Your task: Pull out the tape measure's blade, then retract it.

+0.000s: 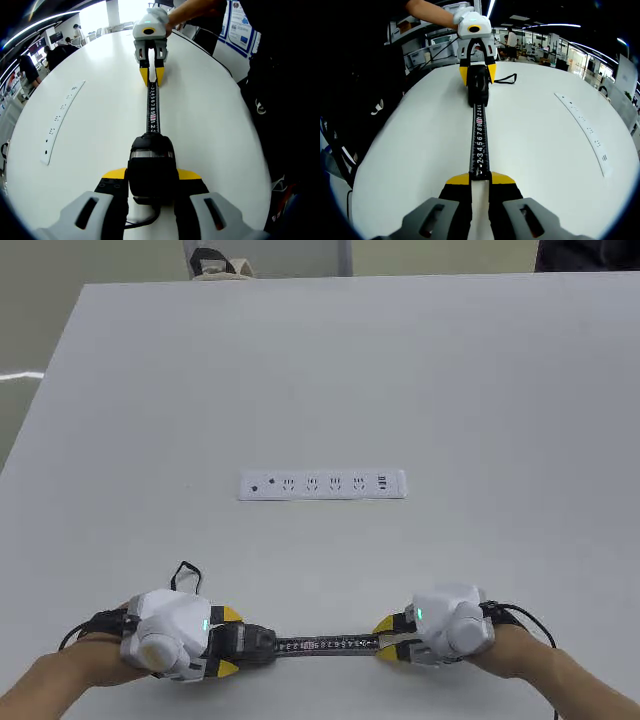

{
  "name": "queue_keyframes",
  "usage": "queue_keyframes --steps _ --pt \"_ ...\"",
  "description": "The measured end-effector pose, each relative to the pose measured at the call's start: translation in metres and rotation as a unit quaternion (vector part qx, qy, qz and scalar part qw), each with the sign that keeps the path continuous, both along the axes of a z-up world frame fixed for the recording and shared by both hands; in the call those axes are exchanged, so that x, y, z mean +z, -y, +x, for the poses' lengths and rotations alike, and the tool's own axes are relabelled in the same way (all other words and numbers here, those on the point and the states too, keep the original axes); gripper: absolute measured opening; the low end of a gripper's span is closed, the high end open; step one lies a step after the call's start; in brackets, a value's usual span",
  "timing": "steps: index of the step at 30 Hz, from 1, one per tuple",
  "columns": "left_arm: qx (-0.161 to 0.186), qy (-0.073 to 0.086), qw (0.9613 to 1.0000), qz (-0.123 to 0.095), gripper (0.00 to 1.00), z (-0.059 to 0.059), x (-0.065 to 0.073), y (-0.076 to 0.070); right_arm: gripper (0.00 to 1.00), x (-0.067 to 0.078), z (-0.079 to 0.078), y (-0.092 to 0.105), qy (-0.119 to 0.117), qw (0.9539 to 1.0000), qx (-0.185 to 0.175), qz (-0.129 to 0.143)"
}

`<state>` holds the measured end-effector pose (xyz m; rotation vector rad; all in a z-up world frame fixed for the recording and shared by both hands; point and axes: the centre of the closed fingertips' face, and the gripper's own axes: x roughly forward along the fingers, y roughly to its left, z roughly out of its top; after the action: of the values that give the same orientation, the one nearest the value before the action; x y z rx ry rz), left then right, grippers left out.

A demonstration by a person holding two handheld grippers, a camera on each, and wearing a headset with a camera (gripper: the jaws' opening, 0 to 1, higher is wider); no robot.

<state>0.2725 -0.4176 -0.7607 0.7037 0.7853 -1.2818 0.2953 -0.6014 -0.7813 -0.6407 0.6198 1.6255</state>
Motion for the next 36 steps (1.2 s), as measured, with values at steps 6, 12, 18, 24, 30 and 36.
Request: queue_keyframes --steps 6,12,18,24,30,36 --pt "-0.002 -0.001 1.0000 0.002 0.31 0.000 0.000 0.000 0.08 0.004 -0.001 0.003 -0.001 1.0000 -0.004 0.007" --pt "0.000 0.000 1.0000 0.002 0.31 0.000 0.002 0.001 0.08 0.003 0.001 0.016 -0.006 0.9999 -0.011 0.004" --pt "0.001 -0.001 1.0000 0.002 0.31 -0.001 0.004 0.003 0.08 0.004 0.002 0.022 -0.005 0.9999 -0.016 0.005" --pt "0.002 -0.002 1.0000 0.004 0.31 -0.001 0.004 0.003 0.08 0.001 0.002 0.027 -0.007 0.9998 -0.018 0.002" --pt "0.002 -0.002 1.0000 0.006 0.31 -0.001 0.004 0.003 0.08 0.001 0.002 0.032 -0.008 0.9998 -0.019 0.002" --pt "0.003 -0.002 1.0000 0.007 0.31 -0.001 0.005 0.004 0.08 0.001 0.004 0.043 -0.008 0.9997 -0.021 -0.004"
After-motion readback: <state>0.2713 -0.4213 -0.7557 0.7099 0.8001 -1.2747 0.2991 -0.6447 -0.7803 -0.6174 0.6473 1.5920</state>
